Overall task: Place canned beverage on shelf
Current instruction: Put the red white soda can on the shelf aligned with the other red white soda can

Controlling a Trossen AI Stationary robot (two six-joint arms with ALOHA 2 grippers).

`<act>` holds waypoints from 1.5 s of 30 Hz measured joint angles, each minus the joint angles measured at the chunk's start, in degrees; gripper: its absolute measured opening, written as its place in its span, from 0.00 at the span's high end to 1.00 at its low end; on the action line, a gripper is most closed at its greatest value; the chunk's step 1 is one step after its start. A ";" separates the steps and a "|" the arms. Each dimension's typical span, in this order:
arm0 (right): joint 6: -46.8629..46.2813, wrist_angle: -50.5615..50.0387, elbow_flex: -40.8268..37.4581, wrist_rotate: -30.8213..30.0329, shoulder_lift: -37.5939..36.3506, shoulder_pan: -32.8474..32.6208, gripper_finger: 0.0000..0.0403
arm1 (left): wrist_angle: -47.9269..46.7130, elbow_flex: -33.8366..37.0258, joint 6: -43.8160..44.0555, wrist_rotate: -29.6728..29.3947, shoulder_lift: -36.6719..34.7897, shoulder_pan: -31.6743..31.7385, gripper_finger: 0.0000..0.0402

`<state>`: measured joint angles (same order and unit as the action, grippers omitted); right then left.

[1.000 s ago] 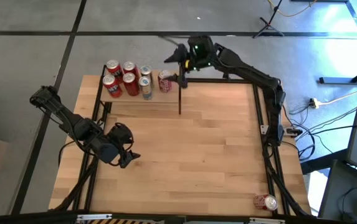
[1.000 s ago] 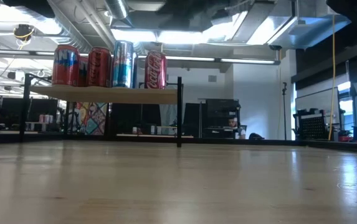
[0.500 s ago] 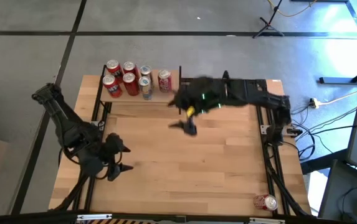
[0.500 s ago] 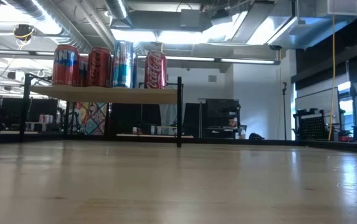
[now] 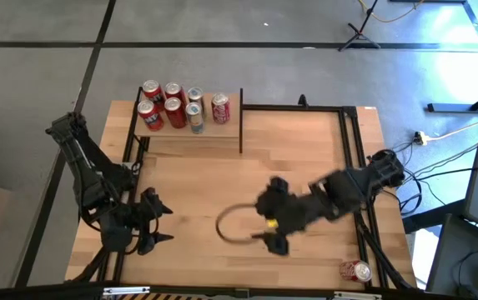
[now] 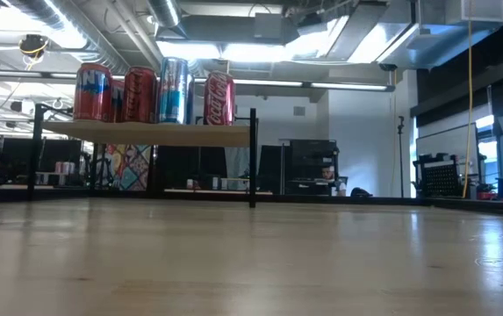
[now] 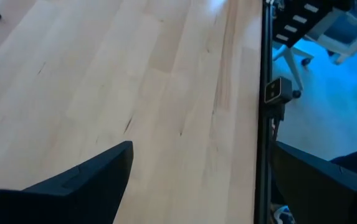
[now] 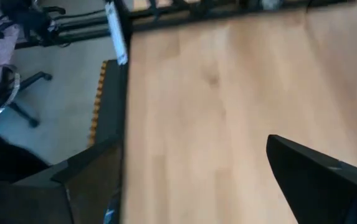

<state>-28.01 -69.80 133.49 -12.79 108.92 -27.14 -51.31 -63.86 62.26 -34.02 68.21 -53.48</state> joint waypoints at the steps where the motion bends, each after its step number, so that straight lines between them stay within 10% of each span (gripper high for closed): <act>1: -3.07 -1.26 0.00 -0.17 0.00 -1.54 0.06 | 0.00 0.00 -0.14 -0.01 0.24 -0.15 0.10; 11: -28.78 -7.99 -11.95 1.04 0.00 -15.11 0.06 | 0.00 0.00 -1.42 0.00 1.17 -0.24 0.10; 25: -50.17 -20.17 -27.81 18.54 -3.40 -26.74 0.06 | 0.87 0.00 -1.46 -2.02 1.17 -0.24 0.10; 45: -76.08 -9.14 -48.13 28.15 -17.92 -31.76 0.06 | 1.05 0.00 -2.62 -4.87 1.17 -0.24 0.10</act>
<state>-104.08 -78.93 85.36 15.36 91.00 -58.89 -50.26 -63.86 59.64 -38.89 69.38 -53.71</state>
